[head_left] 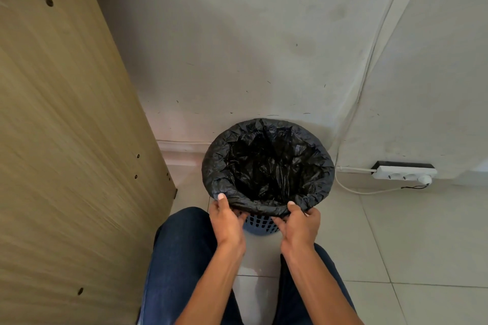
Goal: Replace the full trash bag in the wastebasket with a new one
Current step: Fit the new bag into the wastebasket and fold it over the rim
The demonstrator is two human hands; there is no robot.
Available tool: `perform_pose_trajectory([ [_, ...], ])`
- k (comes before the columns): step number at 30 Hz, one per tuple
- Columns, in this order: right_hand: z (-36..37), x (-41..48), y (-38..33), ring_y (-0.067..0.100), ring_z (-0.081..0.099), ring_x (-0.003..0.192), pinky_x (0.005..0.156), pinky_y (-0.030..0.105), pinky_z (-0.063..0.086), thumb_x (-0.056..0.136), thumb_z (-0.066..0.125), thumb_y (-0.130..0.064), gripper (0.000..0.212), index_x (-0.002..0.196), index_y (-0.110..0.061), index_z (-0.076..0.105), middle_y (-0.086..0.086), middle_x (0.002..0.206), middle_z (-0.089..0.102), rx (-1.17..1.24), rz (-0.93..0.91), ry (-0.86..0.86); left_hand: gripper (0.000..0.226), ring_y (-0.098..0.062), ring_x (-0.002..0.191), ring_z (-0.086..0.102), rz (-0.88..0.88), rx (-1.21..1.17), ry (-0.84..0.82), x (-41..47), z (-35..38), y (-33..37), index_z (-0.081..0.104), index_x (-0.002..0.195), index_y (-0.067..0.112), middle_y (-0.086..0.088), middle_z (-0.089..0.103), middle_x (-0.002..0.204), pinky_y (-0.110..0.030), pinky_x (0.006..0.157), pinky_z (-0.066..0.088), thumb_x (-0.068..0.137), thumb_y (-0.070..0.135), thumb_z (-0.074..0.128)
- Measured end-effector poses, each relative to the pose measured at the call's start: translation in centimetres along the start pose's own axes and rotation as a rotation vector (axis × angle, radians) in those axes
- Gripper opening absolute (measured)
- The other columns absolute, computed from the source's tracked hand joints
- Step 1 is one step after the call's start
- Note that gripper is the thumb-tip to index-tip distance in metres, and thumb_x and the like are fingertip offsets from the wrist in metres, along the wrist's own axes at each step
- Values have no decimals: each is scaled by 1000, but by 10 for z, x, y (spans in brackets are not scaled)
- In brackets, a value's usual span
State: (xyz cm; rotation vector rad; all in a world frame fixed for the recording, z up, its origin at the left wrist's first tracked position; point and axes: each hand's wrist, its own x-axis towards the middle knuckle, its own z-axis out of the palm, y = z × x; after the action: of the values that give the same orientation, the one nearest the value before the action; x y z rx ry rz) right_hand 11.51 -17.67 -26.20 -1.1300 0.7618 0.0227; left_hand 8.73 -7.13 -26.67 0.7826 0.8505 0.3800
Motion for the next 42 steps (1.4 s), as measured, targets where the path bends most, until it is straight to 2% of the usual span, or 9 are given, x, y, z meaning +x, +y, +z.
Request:
perform_pose_trajectory([
  [4, -1, 3, 0, 37, 64, 106, 61, 39, 60, 96, 55, -1, 26, 120, -4, 48, 24, 124, 57, 2, 2, -6, 31, -30, 116, 61, -37, 65, -4, 18, -3, 10, 51, 130, 9, -14, 62, 126, -39, 79, 58, 108, 28, 40],
  [7, -1, 5, 0, 38, 64, 107, 58, 36, 60, 96, 55, -1, 23, 117, -6, 48, 23, 124, 57, -5, 7, -14, 30, -30, 116, 62, -47, 58, 15, 30, -4, 19, 54, 132, 5, -17, 62, 130, -39, 85, 56, 107, 20, 46],
  [11, -1, 5, -1, 38, 64, 108, 57, 35, 59, 96, 55, -1, 22, 115, -8, 47, 23, 125, 57, -13, 10, -19, 22, -22, 94, 67, -34, 112, 17, 39, -8, 27, 53, 123, 9, -14, 66, 114, -31, 66, 59, 102, 10, 56],
  [15, -1, 4, -4, 38, 63, 108, 56, 34, 59, 97, 54, -1, 21, 115, -8, 46, 22, 125, 56, -14, 6, -26, 22, -20, 87, 68, -13, 235, -39, 42, -12, 33, 67, 101, 5, -19, 71, 111, -31, 73, 58, 101, -1, 45],
  [21, -3, 6, -5, 40, 63, 109, 56, 35, 60, 96, 54, 0, 23, 118, -6, 46, 24, 125, 56, -16, 3, -33, 32, -24, 97, 72, 53, 285, -147, 44, -12, 47, 56, 125, 11, -11, 72, 110, -39, 79, 62, 98, 28, 62],
  [26, -4, 7, -7, 41, 62, 111, 59, 37, 59, 97, 54, 0, 22, 115, -7, 46, 23, 126, 55, -20, 1, -42, 16, -21, 98, 72, 27, 416, -151, 55, -10, 59, 72, 99, 3, -10, 76, 102, -30, 75, 61, 93, 18, 69],
  [32, -6, 9, -8, 39, 62, 110, 61, 38, 60, 97, 54, 0, 21, 114, -8, 46, 22, 125, 56, -20, 10, -54, 31, -24, 100, 68, -41, 372, -171, 65, -2, 66, 60, 119, 3, -14, 69, 109, -39, 85, 60, 89, 1, 65],
  [36, -8, 11, -10, 38, 63, 110, 62, 39, 61, 96, 54, 1, 22, 115, -8, 47, 21, 124, 57, -14, 17, -73, 21, -22, 91, 59, -196, 317, -161, 68, 6, 78, 66, 91, 8, -10, 64, 93, -40, 79, 54, 86, -10, 56],
  [42, -9, 11, -12, 37, 64, 109, 63, 40, 60, 96, 54, 2, 23, 116, -7, 47, 20, 122, 57, 4, 29, -97, 23, -23, 94, 55, -248, 287, -95, 75, 13, 83, 62, 81, 4, -12, 60, 89, -42, 71, 51, 80, -18, 53],
])
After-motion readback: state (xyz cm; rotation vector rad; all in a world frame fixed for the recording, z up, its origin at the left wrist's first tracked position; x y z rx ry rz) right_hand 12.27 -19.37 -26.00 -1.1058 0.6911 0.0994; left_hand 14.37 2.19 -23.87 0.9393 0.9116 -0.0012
